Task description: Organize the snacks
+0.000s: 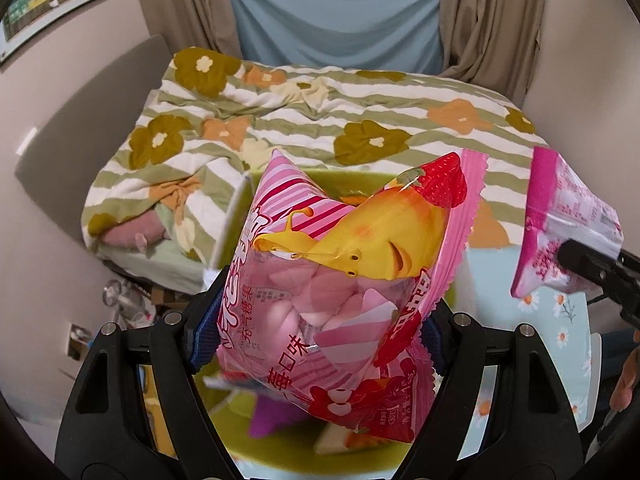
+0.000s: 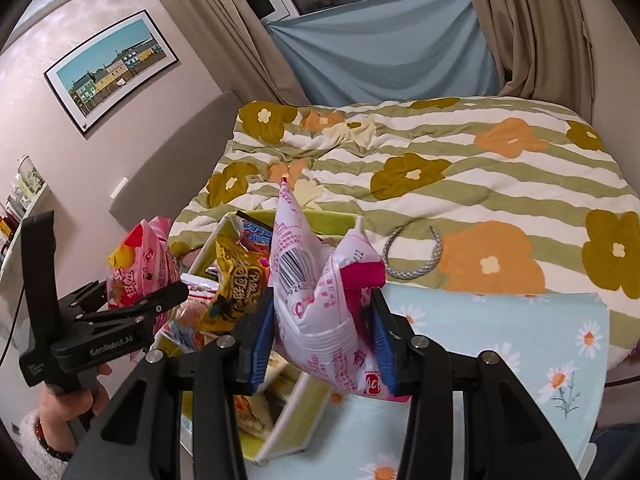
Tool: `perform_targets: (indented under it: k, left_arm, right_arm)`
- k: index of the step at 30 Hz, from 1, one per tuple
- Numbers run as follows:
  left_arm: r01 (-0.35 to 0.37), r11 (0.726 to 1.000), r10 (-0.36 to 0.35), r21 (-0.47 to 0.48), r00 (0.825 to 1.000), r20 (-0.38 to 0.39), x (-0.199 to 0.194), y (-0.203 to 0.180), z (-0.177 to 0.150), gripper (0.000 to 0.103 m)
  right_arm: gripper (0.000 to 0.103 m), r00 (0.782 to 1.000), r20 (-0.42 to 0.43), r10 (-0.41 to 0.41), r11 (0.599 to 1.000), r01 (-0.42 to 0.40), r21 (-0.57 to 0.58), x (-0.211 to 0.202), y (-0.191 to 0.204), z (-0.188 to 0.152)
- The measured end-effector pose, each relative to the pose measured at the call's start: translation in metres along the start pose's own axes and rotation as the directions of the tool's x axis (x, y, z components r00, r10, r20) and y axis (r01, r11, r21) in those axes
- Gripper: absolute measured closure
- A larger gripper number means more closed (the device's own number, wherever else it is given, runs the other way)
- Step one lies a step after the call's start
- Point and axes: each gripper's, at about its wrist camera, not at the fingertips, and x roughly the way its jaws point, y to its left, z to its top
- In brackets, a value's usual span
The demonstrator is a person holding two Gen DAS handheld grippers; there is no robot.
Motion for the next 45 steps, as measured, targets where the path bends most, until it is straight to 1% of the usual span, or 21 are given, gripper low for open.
perform_targets:
  k: [4,7,9,10,11,13,17,23,28,30,33,34,36,37,38,40,45]
  left_arm:
    - [0.023,0.999,-0.022,0.027,1.000,-0.022,0.025,0.022,0.023,0.024]
    - [0.052,0.997,-0.049,0.053,0.997,-0.063,0.051,0.034,0.038,0.023]
    - [0.097,0.993,-0.091,0.060,0.991,-0.095,0.067,0.040,0.044,0.017]
    - [0.117,0.991,-0.110,0.058,0.989,-0.101,0.073,0.043,0.045,0.006]
    - [0.122,0.991,-0.116,0.056,0.988,-0.098,0.075,0.045,0.044,0.000]
    - [0.143,0.989,-0.139,0.047,0.987,-0.085,0.075,0.048,0.041,0.000]
    - [0.190,0.981,-0.187,0.032,0.979,-0.084,0.066,0.058,0.029,0.000]
    - [0.200,0.979,-0.199,0.039,0.980,-0.023,0.025,0.069,0.009,0.000]
    - [0.193,0.981,-0.193,0.028,0.981,-0.001,0.005,0.084,-0.011,0.000]
    - [0.199,0.980,-0.199,0.024,0.980,-0.002,0.003,0.089,-0.017,0.000]
    - [0.198,0.980,-0.198,0.023,0.980,-0.006,0.001,0.094,-0.030,0.000]
    - [0.189,0.982,-0.189,0.022,0.982,-0.009,0.001,0.095,-0.036,0.000]
    - [0.183,0.983,-0.183,0.015,0.983,-0.013,0.000,0.096,-0.043,0.000]
    - [0.184,0.983,-0.184,0.009,0.983,-0.013,-0.002,0.096,-0.049,0.000]
    - [0.185,0.983,-0.185,0.003,0.983,-0.011,-0.004,0.096,-0.053,0.000]
    - [0.176,0.984,-0.176,-0.002,0.984,-0.008,-0.008,0.095,-0.061,0.000]
    - [0.155,0.988,-0.155,-0.009,0.988,0.022,-0.030,0.085,-0.074,0.000]
  right_arm:
    - [0.062,1.000,0.002,-0.020,1.000,0.020,0.013,0.014,0.014,0.005]
    - [0.062,0.999,0.003,-0.037,0.998,0.037,0.044,0.025,0.022,0.007]
    - [0.062,0.999,0.001,-0.049,0.997,0.049,0.064,0.031,0.025,0.006]
    - [0.062,0.998,-0.001,-0.056,0.996,0.056,0.073,0.035,0.027,0.005]
    - [0.062,0.998,-0.004,-0.062,0.995,0.063,0.080,0.037,0.029,0.004]
    - [0.062,0.997,-0.011,-0.072,0.993,0.073,0.089,0.041,0.033,0.001]
    - [0.062,0.996,-0.016,-0.083,0.992,0.085,0.097,0.044,0.041,-0.003]
    - [0.062,0.997,-0.001,-0.082,0.991,0.082,0.102,0.039,0.056,-0.003]
    - [0.062,0.997,0.007,-0.083,0.994,0.082,0.067,0.035,0.079,0.003]
    - [0.061,0.995,0.001,-0.103,0.994,0.103,0.048,0.038,0.090,0.002]
    - [0.060,0.982,-0.021,-0.188,0.981,0.188,0.044,0.048,0.096,0.000]
    - [0.057,0.977,-0.040,-0.209,0.977,0.210,0.039,0.054,0.098,-0.001]
    - [0.039,0.976,-0.071,-0.205,0.977,0.209,0.042,0.064,0.098,-0.005]
    - [0.014,0.979,-0.065,-0.193,0.979,0.197,0.049,0.065,0.098,-0.008]
    - [0.000,0.980,-0.052,-0.191,0.979,0.194,0.054,0.063,0.098,-0.011]
    - [0.000,0.980,-0.019,-0.198,0.978,0.199,0.055,0.053,0.100,-0.018]
    - [0.000,0.981,0.025,-0.190,0.982,0.189,0.028,0.025,0.106,-0.028]
